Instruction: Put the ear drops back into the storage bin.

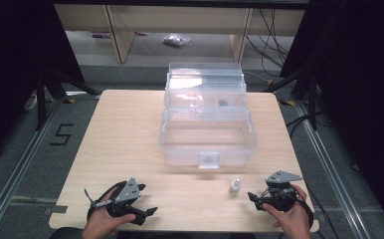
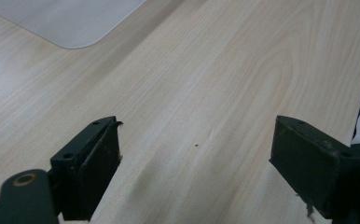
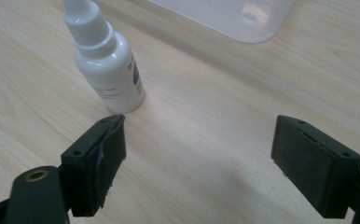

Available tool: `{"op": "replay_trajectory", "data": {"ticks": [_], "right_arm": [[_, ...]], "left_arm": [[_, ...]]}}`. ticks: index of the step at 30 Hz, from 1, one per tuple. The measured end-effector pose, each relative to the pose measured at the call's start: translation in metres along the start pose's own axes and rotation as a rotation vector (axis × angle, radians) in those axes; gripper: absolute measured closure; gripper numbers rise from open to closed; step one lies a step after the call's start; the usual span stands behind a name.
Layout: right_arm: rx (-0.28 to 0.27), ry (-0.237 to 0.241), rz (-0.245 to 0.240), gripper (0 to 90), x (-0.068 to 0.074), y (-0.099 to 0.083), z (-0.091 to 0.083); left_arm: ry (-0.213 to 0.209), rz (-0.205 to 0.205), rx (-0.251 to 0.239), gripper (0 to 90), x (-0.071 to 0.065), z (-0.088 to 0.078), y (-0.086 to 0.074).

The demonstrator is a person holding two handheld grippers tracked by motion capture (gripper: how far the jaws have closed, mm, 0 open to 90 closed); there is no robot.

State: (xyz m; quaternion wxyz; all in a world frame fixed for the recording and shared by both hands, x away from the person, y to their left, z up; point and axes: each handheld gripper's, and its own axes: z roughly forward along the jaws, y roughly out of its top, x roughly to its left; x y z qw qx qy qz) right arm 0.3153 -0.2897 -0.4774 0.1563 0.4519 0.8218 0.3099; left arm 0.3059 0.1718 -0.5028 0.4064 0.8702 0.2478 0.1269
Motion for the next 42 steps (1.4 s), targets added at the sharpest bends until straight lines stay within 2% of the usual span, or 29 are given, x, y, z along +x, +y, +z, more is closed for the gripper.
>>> {"op": "replay_trajectory", "data": {"ticks": [1, 2, 3, 5, 6, 7, 9, 11, 16, 19, 21, 22, 27, 28, 30, 33, 34, 35, 38, 39, 41, 42], "right_arm": [[0.0, 0.0, 0.0, 18.6, 0.0, 0.0, 0.0], [-0.006, -0.006, -0.022, 18.6, -0.001, 0.0, 0.001], [0.002, -0.002, -0.019, 18.7, 0.0, 0.0, 0.001], [0.009, -0.007, -0.036, 19.1, 0.001, 0.001, 0.0], [0.019, -0.003, -0.017, 19.2, 0.003, 0.001, 0.0], [0.019, -0.002, -0.015, 19.3, 0.003, 0.001, 0.0], [0.021, 0.005, -0.012, 19.5, 0.003, 0.002, 0.0], [0.024, 0.0, -0.037, 19.5, 0.003, 0.001, 0.001], [0.036, 0.003, -0.025, 19.9, 0.006, 0.003, -0.001], [0.038, 0.013, -0.042, 19.9, 0.007, 0.005, 0.0], [0.045, 0.015, -0.036, 19.9, 0.009, 0.006, -0.001], [0.035, 0.015, -0.062, 20.0, 0.009, 0.007, 0.0], [0.057, 0.021, -0.06, 20.0, 0.014, 0.01, -0.002], [0.059, 0.023, -0.064, 20.0, 0.014, 0.01, -0.002], [0.054, 0.016, -0.087, 20.0, 0.014, 0.011, -0.002], [0.068, 0.027, -0.071, 20.0, 0.017, 0.013, -0.003], [0.065, 0.024, -0.075, 20.1, 0.017, 0.014, -0.003], [0.066, 0.034, -0.103, 20.0, 0.016, 0.014, -0.002], [0.079, 0.039, -0.082, 20.2, 0.019, 0.016, -0.004], [0.041, 0.032, -0.081, 20.3, 0.02, 0.015, -0.001], [0.06, 0.033, -0.103, 20.3, 0.02, 0.017, -0.003], [0.071, 0.037, -0.094, 20.3, 0.022, 0.018, -0.003]], "left_arm": [[0.0, 0.0, 0.0, 15.1, 0.0, 0.0, 0.0], [0.0, 0.001, -0.001, 15.1, 0.0, 0.0, 0.0], [0.009, 0.02, 0.003, 15.1, 0.001, 0.0, 0.0], [0.004, 0.001, -0.013, 15.1, 0.0, 0.001, 0.0], [0.0, 0.013, -0.002, 15.1, 0.0, 0.0, 0.0], [0.0, -0.001, 0.0, 15.1, 0.0, 0.0, 0.0], [0.003, 0.004, 0.003, 15.1, 0.0, 0.0, 0.0], [0.011, 0.004, 0.004, 15.1, 0.0, 0.0, 0.0], [0.011, 0.004, 0.004, 15.1, 0.0, 0.0, 0.0], [0.01, 0.002, 0.005, 15.2, 0.0, 0.0, 0.0], [0.009, 0.001, 0.005, 15.1, 0.0, 0.0, 0.0], [0.008, -0.003, 0.001, 15.1, 0.0, 0.001, 0.0], [0.011, 0.003, 0.007, 15.2, 0.0, 0.001, 0.0], [0.011, 0.016, 0.007, 15.1, 0.001, 0.0, 0.0], [0.01, 0.014, 0.006, 15.1, 0.001, 0.0, 0.0], [0.009, 0.013, 0.007, 15.1, 0.001, 0.0, 0.0], [0.011, 0.021, 0.015, 15.1, 0.002, 0.0, 0.0], [0.011, 0.022, 0.016, 15.1, 0.002, 0.0, 0.0], [0.011, 0.018, 0.016, 15.1, 0.002, 0.0, 0.0], [0.012, 0.018, 0.016, 15.1, 0.002, 0.0, 0.0], [0.011, 0.018, 0.017, 15.2, 0.002, 0.0, 0.0], [0.01, 0.012, 0.016, 15.1, 0.001, 0.0, 0.0]]}}
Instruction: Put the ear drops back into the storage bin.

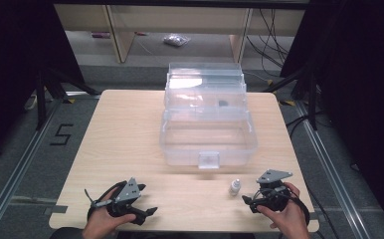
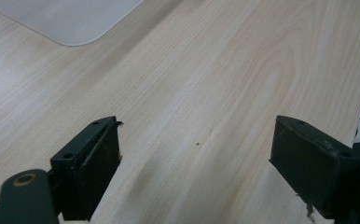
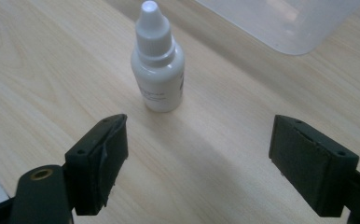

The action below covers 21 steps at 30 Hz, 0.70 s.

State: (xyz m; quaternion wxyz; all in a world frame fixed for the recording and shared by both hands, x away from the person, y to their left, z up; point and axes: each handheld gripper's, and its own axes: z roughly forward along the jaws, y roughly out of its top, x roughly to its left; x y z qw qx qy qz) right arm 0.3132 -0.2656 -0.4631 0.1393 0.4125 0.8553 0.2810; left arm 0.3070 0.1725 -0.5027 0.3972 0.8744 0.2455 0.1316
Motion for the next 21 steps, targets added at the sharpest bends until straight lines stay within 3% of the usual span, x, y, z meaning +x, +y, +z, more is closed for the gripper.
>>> {"op": "replay_trajectory", "data": {"ticks": [6, 9, 12, 15, 16, 17, 21], "right_arm": [[0.018, 0.025, -0.007, 20.7, 0.005, 0.007, -0.001], [0.028, 0.025, -0.057, 20.9, 0.005, 0.011, 0.001], [0.032, 0.026, -0.06, 21.2, 0.009, 0.015, 0.003], [0.056, 0.025, -0.109, 21.8, 0.009, 0.022, 0.005], [0.068, 0.025, -0.095, 22.4, 0.011, 0.024, 0.006], [0.08, 0.036, -0.122, 23.7, 0.011, 0.028, 0.009], [0.099, 0.03, -0.141, 24.9, 0.012, 0.033, 0.013]], "left_arm": [[0.001, -0.003, -0.007, 15.1, 0.0, 0.001, 0.0], [0.0, -0.002, -0.005, 15.2, 0.0, 0.001, 0.0], [-0.001, -0.01, -0.006, 15.1, 0.0, 0.001, -0.001], [0.0, -0.017, -0.005, 15.1, -0.001, 0.001, -0.001], [0.0, -0.017, -0.006, 15.1, -0.001, 0.001, -0.001], [0.0, -0.017, -0.006, 15.1, -0.001, 0.001, -0.001], [-0.003, -0.003, -0.006, 15.2, 0.0, 0.001, 0.0]]}}
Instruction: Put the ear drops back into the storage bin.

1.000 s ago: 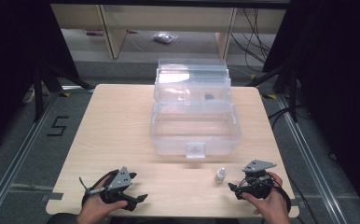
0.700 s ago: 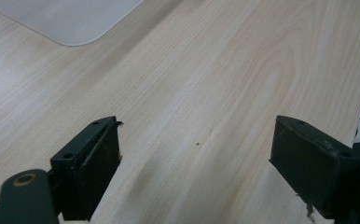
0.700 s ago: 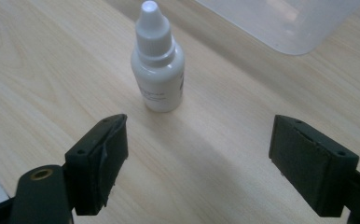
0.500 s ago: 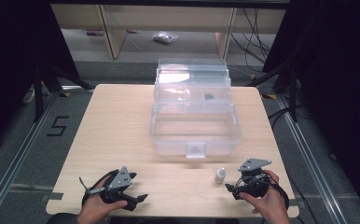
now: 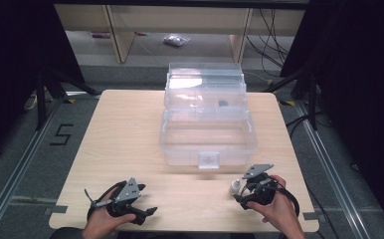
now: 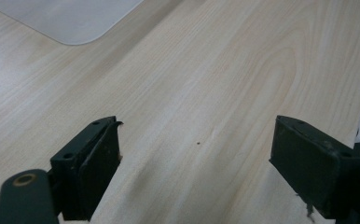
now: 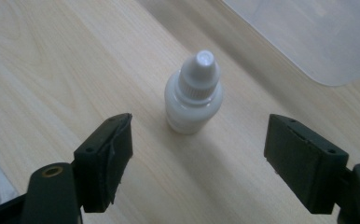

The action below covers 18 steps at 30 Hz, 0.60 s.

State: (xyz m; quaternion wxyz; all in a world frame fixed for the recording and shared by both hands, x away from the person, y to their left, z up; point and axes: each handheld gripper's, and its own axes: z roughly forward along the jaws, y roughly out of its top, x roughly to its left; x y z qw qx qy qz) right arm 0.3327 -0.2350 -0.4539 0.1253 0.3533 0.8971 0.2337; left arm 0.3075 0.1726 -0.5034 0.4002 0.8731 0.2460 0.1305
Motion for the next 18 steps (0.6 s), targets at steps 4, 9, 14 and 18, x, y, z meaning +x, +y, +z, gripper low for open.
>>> {"op": "replay_trajectory", "data": {"ticks": [4, 9, 14, 18], "right_arm": [[0.015, 0.001, -0.024, 26.7, 0.001, 0.005, 0.004], [0.046, 0.014, -0.035, 29.0, 0.002, 0.013, 0.008], [0.077, 0.031, -0.066, 31.7, -0.001, 0.019, 0.013], [0.101, 0.05, -0.091, 35.5, -0.002, 0.023, 0.017]], "left_arm": [[0.001, 0.001, 0.0, 15.1, 0.0, 0.0, 0.0], [0.002, -0.014, 0.0, 15.1, -0.001, 0.0, 0.0], [0.0, 0.001, 0.0, 15.1, 0.0, 0.0, 0.0], [0.0, -0.013, -0.001, 15.1, -0.001, 0.0, 0.0]]}}
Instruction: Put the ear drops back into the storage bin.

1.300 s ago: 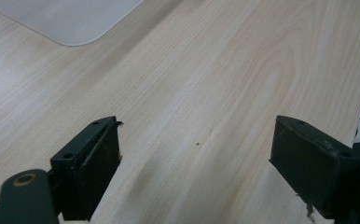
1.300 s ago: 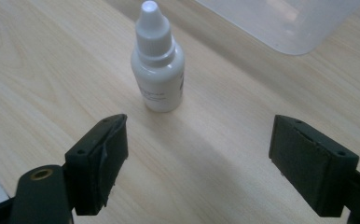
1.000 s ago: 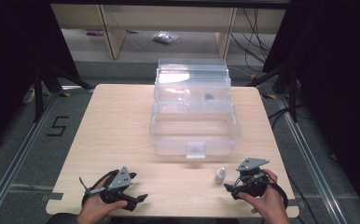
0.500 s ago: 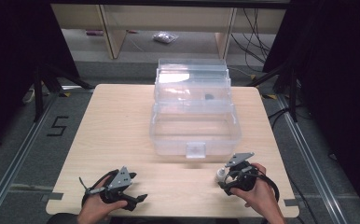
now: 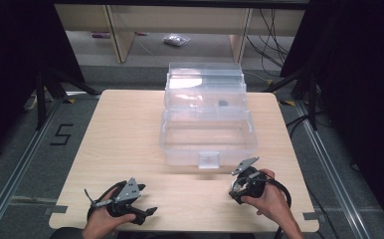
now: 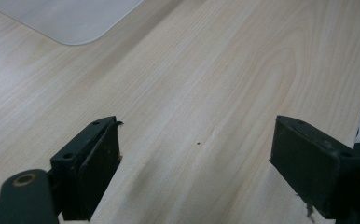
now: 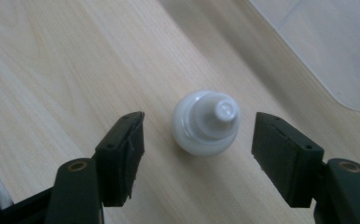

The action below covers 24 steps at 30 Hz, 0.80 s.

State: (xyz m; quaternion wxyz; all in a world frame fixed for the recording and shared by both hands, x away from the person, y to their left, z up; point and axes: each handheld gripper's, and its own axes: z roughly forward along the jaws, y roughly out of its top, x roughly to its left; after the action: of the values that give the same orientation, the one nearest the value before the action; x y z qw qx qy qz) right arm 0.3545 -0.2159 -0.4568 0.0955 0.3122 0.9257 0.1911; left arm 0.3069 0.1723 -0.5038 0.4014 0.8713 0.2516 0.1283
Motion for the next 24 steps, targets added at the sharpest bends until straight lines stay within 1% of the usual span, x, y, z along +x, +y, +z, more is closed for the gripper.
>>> {"op": "replay_trajectory", "data": {"ticks": [1, 2, 4, 5, 6, 7, 8, 9, 10, 11, 12, 14, 15, 19, 20, 21, 23, 24], "right_arm": [[0.018, 0.0, 0.013, 36.4, 0.001, 0.001, 0.0], [0.015, -0.001, 0.005, 37.6, 0.001, 0.002, 0.001], [0.028, 0.01, 0.006, 39.0, 0.0, 0.005, 0.002], [0.038, 0.008, -0.001, 40.1, 0.0, 0.007, 0.002], [0.034, 0.013, -0.014, 42.0, -0.002, 0.008, 0.003], [0.052, 0.014, -0.01, 42.9, -0.001, 0.009, 0.003], [0.064, 0.015, -0.008, 43.5, -0.001, 0.011, 0.005], [0.07, 0.011, -0.021, 44.5, -0.002, 0.012, 0.005], [0.077, 0.013, -0.032, 45.3, -0.003, 0.013, 0.006], [0.088, 0.017, -0.035, 46.4, -0.003, 0.014, 0.007], [0.094, 0.02, -0.03, 47.6, -0.003, 0.015, 0.008], [0.111, 0.019, -0.031, 49.5, -0.004, 0.016, 0.008], [0.11, 0.028, -0.041, 49.9, -0.005, 0.016, 0.01], [0.125, 0.03, -0.035, 52.9, -0.005, 0.018, 0.011], [0.129, 0.034, -0.033, 54.1, -0.005, 0.018, 0.012], [0.129, 0.034, -0.033, 54.1, -0.005, 0.018, 0.012], [0.133, 0.037, -0.062, 55.4, -0.006, 0.019, 0.013], [0.138, 0.039, -0.054, 56.9, -0.006, 0.02, 0.014]], "left_arm": [[0.001, -0.002, 0.0, 15.1, 0.0, 0.0, 0.0], [0.0, 0.016, 0.0, 15.1, 0.001, 0.0, 0.0], [0.0, 0.015, 0.001, 15.1, 0.001, 0.0, 0.0], [0.0, 0.015, 0.001, 15.1, 0.001, 0.0, 0.0], [0.0, 0.015, 0.001, 15.1, 0.001, 0.0, 0.0], [0.0, -0.001, 0.0, 15.1, 0.0, 0.0, 0.0], [0.0, 0.003, -0.001, 15.1, 0.0, 0.0, 0.0], [0.0, 0.015, 0.0, 15.1, 0.001, 0.0, 0.0], [0.0, 0.014, 0.0, 15.1, 0.001, 0.0, 0.0], [-0.004, 0.014, 0.003, 15.1, 0.001, 0.0, 0.0], [0.0, 0.015, 0.0, 15.1, 0.001, 0.0, 0.0], [0.001, -0.001, 0.0, 15.1, 0.0, 0.0, 0.0], [0.0, 0.017, 0.001, 15.2, 0.001, 0.0, 0.0], [0.0, 0.015, 0.0, 15.1, 0.001, 0.0, 0.0], [-0.006, 0.015, 0.003, 15.1, 0.001, 0.0, 0.0], [-0.001, 0.014, 0.0, 15.1, 0.001, 0.0, 0.0], [-0.001, 0.014, 0.0, 15.1, 0.001, 0.0, 0.0], [0.0, 0.015, 0.0, 15.1, 0.001, 0.0, 0.0]]}}
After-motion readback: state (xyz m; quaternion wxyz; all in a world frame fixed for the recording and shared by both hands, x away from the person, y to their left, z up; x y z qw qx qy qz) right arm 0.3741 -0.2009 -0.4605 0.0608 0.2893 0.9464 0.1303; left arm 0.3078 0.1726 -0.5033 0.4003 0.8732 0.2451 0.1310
